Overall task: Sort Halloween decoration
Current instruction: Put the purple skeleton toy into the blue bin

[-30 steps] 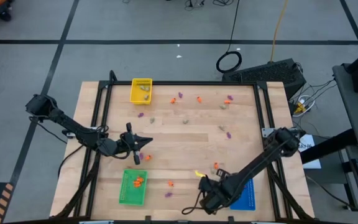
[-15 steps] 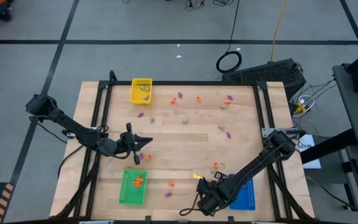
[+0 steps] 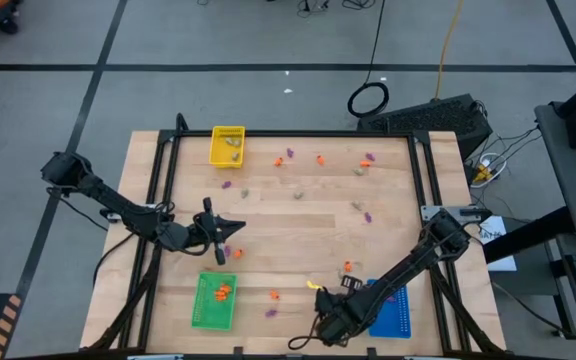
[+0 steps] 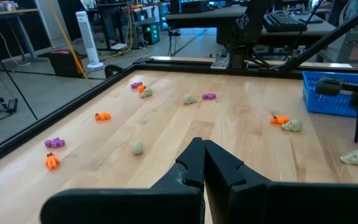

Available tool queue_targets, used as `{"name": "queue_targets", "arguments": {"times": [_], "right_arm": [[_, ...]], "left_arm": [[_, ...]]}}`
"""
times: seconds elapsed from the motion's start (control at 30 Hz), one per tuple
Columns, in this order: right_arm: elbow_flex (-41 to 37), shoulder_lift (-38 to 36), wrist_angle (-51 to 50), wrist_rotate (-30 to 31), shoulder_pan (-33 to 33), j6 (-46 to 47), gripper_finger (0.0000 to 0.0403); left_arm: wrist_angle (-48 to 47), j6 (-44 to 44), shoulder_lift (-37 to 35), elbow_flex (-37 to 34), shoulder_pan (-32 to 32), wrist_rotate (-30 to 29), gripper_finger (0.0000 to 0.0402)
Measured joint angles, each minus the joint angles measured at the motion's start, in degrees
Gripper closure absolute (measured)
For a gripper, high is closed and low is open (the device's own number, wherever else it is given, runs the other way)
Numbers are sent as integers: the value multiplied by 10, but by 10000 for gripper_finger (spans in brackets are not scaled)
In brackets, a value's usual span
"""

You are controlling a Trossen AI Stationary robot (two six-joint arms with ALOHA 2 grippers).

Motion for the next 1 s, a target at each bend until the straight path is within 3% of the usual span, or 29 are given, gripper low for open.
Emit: {"name": "queue_targets", "arguments": {"times": [0.37,0.7,0.83,1.0], "right_arm": [[-3,-67,-24,15,2,-9,393],[-6,-177,-223,-18,68,114,394],[-62,-213,-217,-20,89,151,394],[-203,-251,-83,-42,92,152,394]], "left_arm": [[0,0,0,0,0,0,398],[0,0,0,0,0,0,398],[0,-1,0,0,0,0,398],[0,-1,0,0,0,0,398]]}}
